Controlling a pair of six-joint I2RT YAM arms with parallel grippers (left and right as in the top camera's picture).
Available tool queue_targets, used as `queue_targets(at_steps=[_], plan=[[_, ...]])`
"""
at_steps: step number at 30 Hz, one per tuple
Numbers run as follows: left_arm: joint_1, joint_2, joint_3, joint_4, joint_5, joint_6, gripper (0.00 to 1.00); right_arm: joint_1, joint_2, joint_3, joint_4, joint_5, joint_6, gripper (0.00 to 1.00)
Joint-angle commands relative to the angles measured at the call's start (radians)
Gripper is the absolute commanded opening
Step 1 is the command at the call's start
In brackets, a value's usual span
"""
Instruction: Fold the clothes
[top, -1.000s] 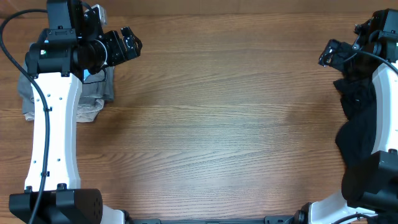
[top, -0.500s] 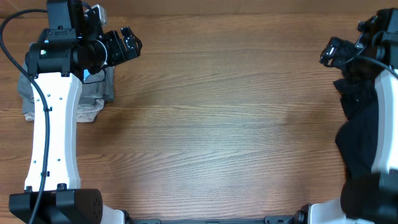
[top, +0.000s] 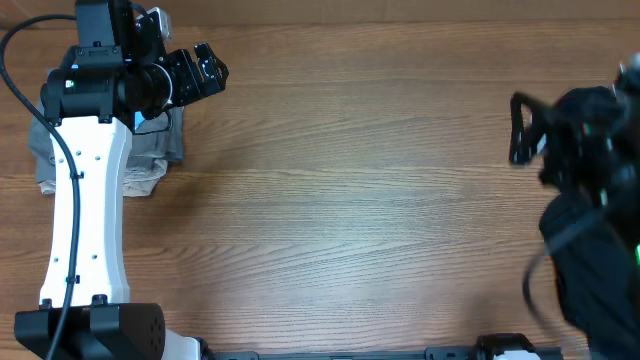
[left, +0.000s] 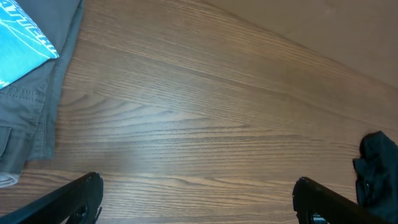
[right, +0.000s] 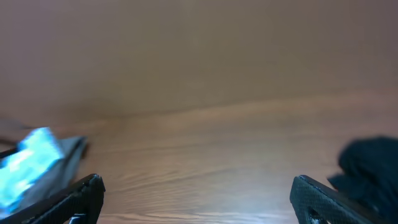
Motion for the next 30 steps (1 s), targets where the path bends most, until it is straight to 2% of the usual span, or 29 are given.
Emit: queue_targets(at_steps=[1, 5, 10, 19, 25, 30], plan=[[-0.002, -0.002, -0.001, 0.0, -0.007, -0.006, 1.0, 0.067, -0.134, 0.007, 0.002, 0.006, 0.003, 1.0], [-0.002, -0.002, -0.001, 0.0, -0.007, -0.006, 1.0, 0.074, -0.278, 0.007, -0.003, 0.007, 0.003, 1.0], [-0.002, -0.002, -0.001, 0.0, -0.007, -0.006, 1.0, 0.074, -0.421, 0.007, -0.089, 0.007, 0.003, 1.0], [-0.002, -0.002, -0.001, 0.0, -0.007, -0.006, 1.0, 0.071, -0.576, -0.025, -0.234, 0.008, 0.003, 1.0], [-0.002, -0.002, -0.001, 0.0, -0.007, -0.006, 1.0, 0.071, -0.692, -0.143, -0.232, 0.01, 0.0, 1.0], [-0.002, -0.002, -0.001, 0.0, -0.007, -0.006, 1.0, 0.07, -0.784, -0.311, -0.176, 0.008, 0.0, 1.0]])
